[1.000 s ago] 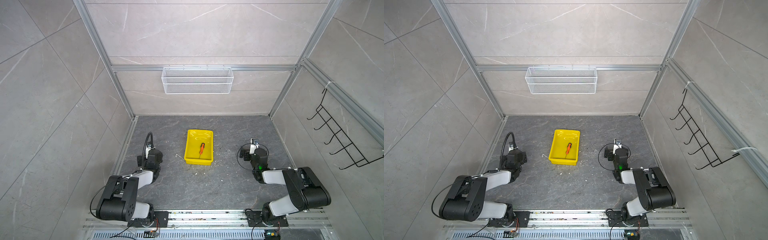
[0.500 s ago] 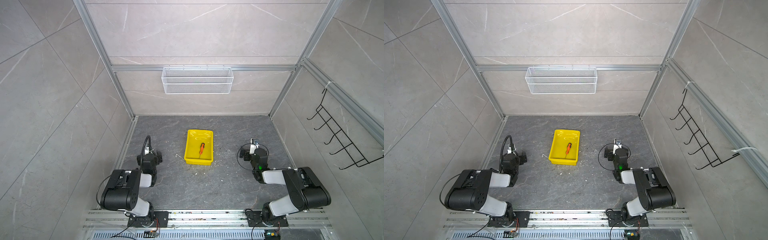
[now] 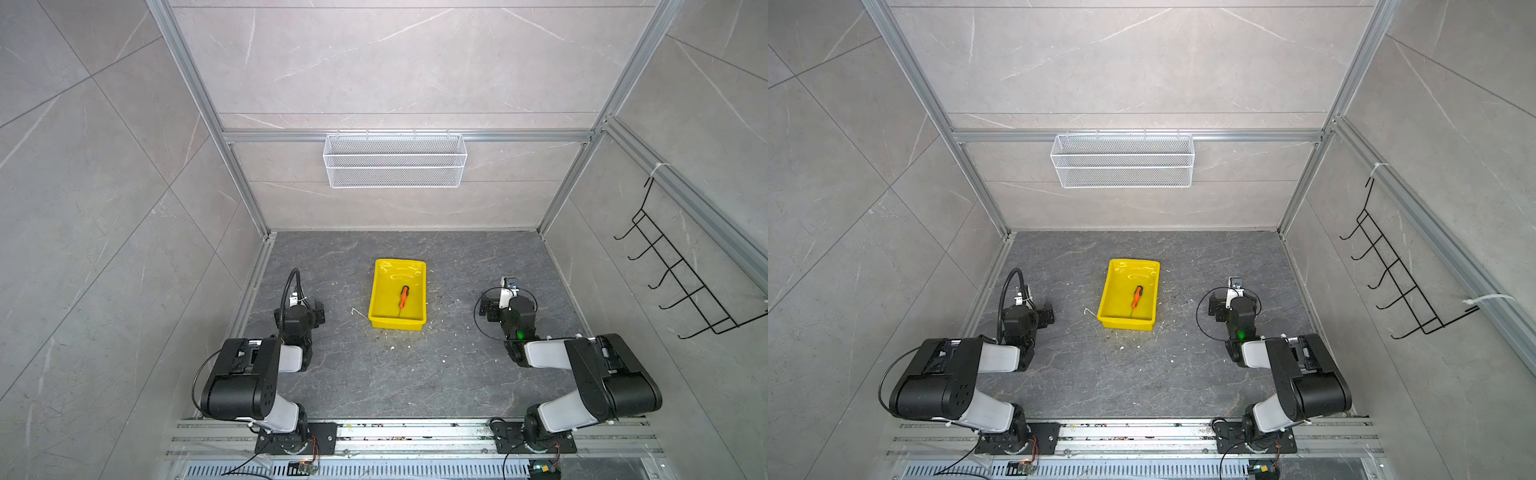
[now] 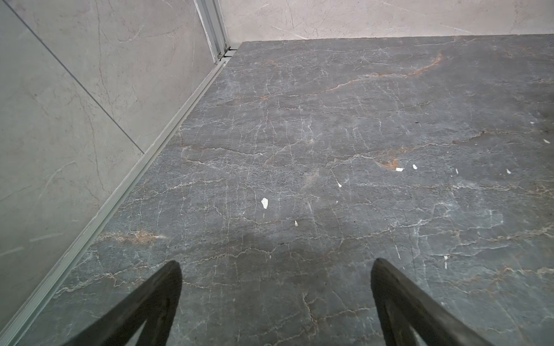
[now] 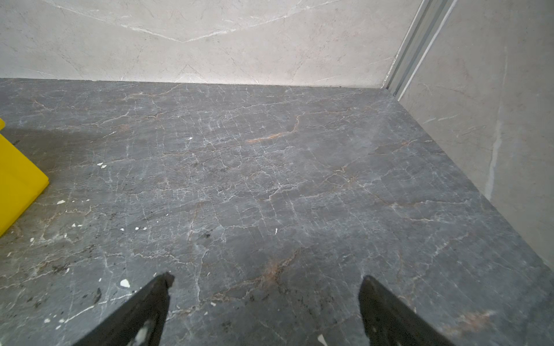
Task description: Put the screwdriver in the bin
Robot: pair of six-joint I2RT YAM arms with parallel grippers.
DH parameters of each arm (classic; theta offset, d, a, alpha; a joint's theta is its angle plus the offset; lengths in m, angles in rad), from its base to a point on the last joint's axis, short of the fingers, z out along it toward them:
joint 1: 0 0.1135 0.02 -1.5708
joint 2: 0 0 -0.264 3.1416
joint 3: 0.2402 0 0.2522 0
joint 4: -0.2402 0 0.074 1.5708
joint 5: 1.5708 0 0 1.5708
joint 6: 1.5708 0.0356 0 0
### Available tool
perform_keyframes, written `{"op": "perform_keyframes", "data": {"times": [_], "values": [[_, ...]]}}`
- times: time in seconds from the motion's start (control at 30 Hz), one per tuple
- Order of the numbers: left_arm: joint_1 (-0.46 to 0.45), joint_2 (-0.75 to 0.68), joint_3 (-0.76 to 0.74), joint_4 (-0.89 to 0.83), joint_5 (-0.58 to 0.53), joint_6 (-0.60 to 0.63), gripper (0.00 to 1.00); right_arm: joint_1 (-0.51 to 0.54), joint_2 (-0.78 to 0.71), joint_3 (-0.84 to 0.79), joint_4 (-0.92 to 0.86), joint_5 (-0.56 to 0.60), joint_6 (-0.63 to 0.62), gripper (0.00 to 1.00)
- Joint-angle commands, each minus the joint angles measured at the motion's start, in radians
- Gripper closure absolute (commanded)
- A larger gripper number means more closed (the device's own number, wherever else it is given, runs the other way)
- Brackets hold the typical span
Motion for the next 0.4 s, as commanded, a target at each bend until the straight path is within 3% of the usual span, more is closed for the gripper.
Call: {"op": "perform_keyframes", "data": {"times": [0.0,0.37], "values": [[0.005,-0.009,0.024,0.033,0.008,-0.002,0.00,-0.001,0.002,0.002,0.019,-0.008,-0.008,0.01],[0.007,-0.009,0.024,0.031,0.009,-0.003,0.00,-0.001,0.001,0.002,0.016,-0.010,-0.010,0.01]]}}
